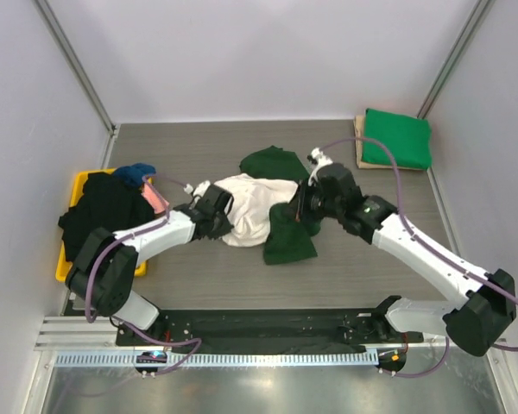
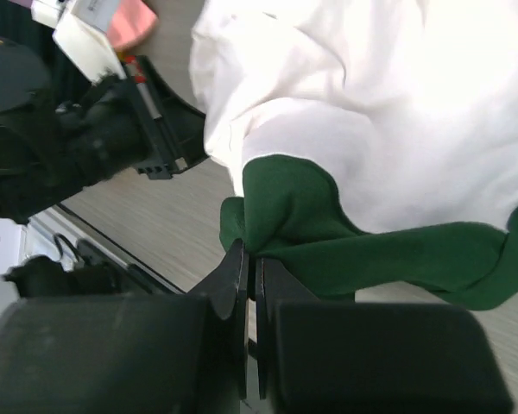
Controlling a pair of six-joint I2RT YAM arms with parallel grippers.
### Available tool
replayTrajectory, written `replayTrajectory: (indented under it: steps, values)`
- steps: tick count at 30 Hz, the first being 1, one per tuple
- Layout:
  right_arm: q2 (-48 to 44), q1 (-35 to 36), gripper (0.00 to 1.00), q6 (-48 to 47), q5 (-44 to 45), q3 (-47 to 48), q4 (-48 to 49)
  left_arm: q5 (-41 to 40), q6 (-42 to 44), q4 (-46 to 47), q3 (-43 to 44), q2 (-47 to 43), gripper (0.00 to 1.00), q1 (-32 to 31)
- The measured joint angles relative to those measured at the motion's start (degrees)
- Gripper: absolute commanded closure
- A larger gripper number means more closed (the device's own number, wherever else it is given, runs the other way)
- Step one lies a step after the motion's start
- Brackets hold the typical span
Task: Fold and stack the t-shirts
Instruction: Flatten the tshirt out
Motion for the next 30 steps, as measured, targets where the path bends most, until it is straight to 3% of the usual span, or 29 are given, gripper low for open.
replayTrajectory:
  steps: [3,7,10,12,14,16,17,19,24,30]
  values:
    - [0.3,-2.1,0.99,-2.9,1.9,11.7,-7.3,-2.3,2.4,-4.1,9.7,1.0,1.00,0.1]
    - [1.7,-10.2,0.99,-6.4,5.0,30.9,-17.1,-6.6,8.3,-13.2,29.7,-0.2,1.00,0.2]
    - [0.2,-16.7,0.99,-7.7,7.3,37.4,-20.7,-8.4,13.0,-20.3,44.6,-1.6,0.99,0.4]
    - [-2.5,-20.1,0.99,-8.1,9.3,36.7,-22.8,-8.2,15.7,-23.5,50.6,-2.9,0.89,0.5]
    - [-5.9,-22.0,0.99,-8.1,10.3,32.6,-24.5,-6.1,18.3,-25.9,53.2,-4.7,0.51,0.4]
    - [-9.3,-24.0,0.99,-7.6,11.1,25.1,-25.2,-3.3,19.9,-27.6,51.8,-6.3,0.28,0.5]
    - [-10.4,-25.0,0.99,-7.2,11.4,21.4,-25.8,-2.3,20.2,-28.4,49.6,-7.1,0.26,0.5]
    - [-12.6,-26.8,0.99,-6.1,11.5,13.0,-25.4,-1.4,19.9,-28.7,43.4,-7.9,0.23,0.5]
    - [-12.4,-28.0,0.99,-4.1,10.2,-3.3,-25.7,-0.2,16.7,-28.7,18.4,-11.4,0.23,0.5]
    - [-12.2,-28.0,0.99,-4.0,9.4,-5.9,-24.0,0.1,9.8,-26.0,0.4,-21.0,0.25,0.5]
